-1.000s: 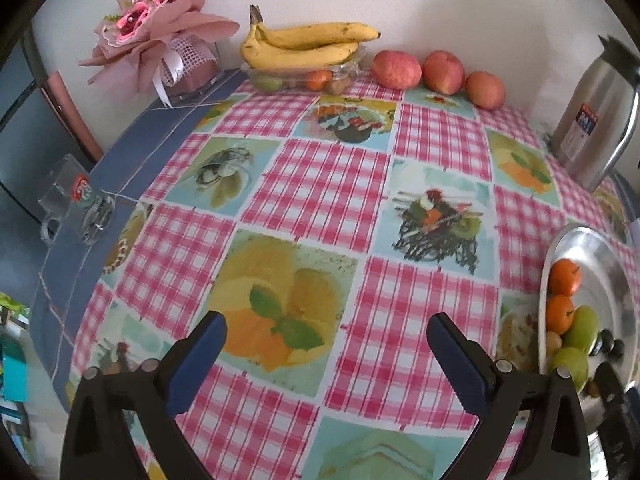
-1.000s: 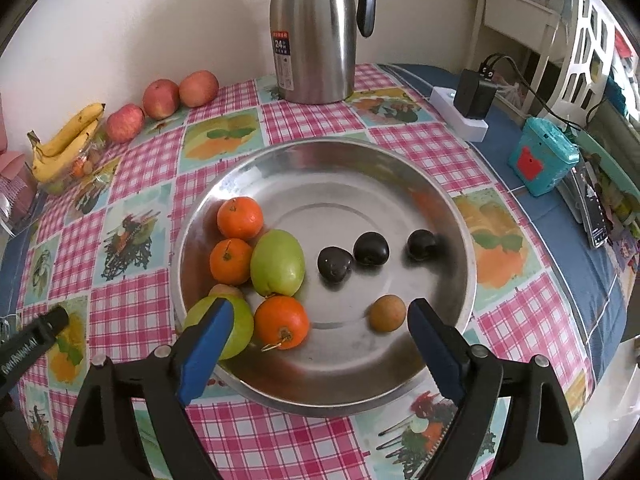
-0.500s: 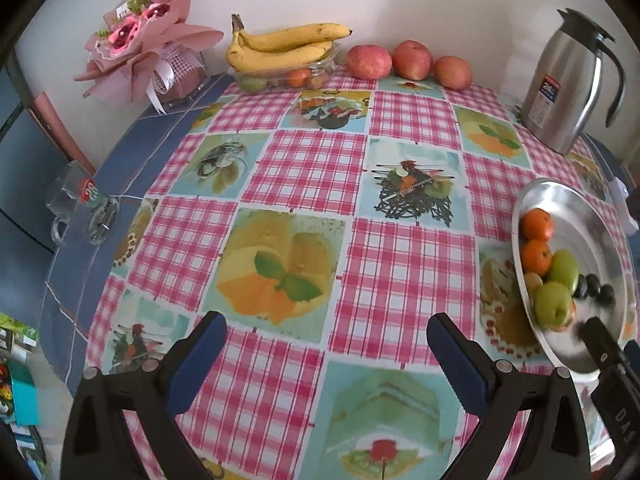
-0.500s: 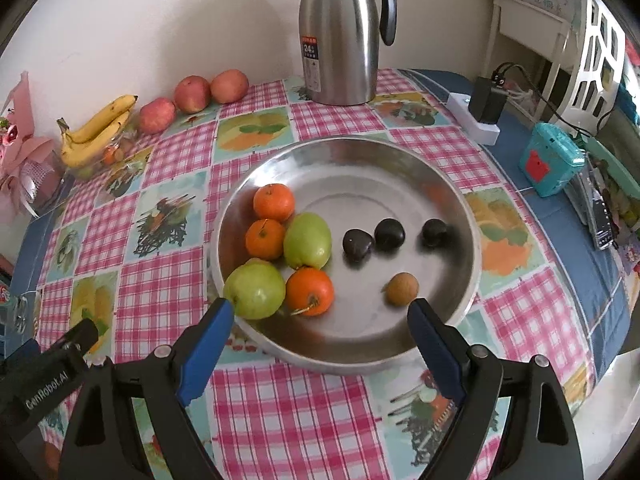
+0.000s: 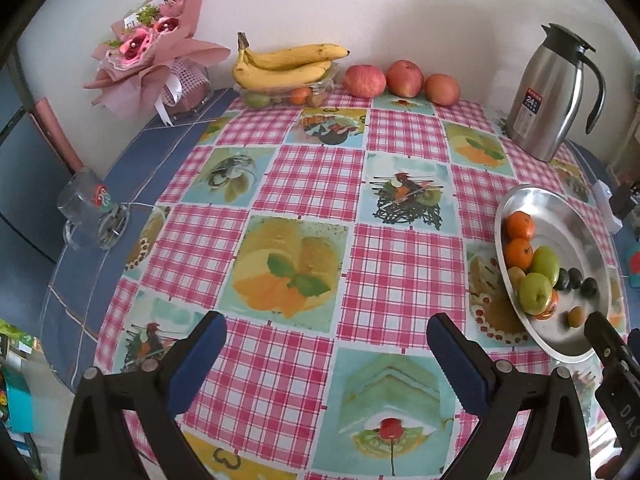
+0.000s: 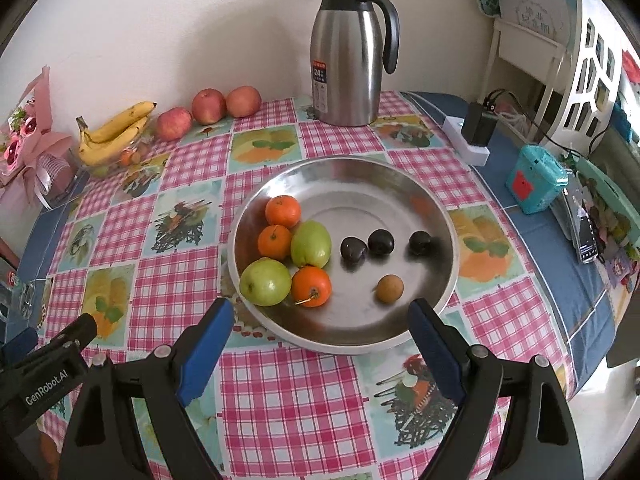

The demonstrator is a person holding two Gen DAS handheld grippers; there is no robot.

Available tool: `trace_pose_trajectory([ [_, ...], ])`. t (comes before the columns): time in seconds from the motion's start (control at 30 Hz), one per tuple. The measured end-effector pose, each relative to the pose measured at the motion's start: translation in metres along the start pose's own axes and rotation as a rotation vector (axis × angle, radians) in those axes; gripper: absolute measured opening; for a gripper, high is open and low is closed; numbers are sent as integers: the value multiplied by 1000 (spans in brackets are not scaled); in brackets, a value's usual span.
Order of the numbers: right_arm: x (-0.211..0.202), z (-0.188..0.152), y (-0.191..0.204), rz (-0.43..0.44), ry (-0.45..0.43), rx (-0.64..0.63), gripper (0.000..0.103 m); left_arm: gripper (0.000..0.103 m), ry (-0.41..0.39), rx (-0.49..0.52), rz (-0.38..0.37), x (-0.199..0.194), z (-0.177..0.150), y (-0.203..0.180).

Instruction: Organize fruits

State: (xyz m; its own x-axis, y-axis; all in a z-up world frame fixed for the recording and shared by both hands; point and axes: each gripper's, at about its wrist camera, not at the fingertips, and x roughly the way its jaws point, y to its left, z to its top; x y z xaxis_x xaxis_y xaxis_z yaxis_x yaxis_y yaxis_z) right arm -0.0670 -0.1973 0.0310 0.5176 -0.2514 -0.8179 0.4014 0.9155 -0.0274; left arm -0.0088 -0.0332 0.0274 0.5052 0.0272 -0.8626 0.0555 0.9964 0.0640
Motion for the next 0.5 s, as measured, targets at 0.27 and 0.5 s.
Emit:
trace_pose_trajectory([
  [0.27,1,0,2,-3,6,-14,89,102,-9,26,-3,-3,-3,-6],
  [0.5,4,0,5,0,14,-20,89,102,-13,14,6,-2,-1,-3],
])
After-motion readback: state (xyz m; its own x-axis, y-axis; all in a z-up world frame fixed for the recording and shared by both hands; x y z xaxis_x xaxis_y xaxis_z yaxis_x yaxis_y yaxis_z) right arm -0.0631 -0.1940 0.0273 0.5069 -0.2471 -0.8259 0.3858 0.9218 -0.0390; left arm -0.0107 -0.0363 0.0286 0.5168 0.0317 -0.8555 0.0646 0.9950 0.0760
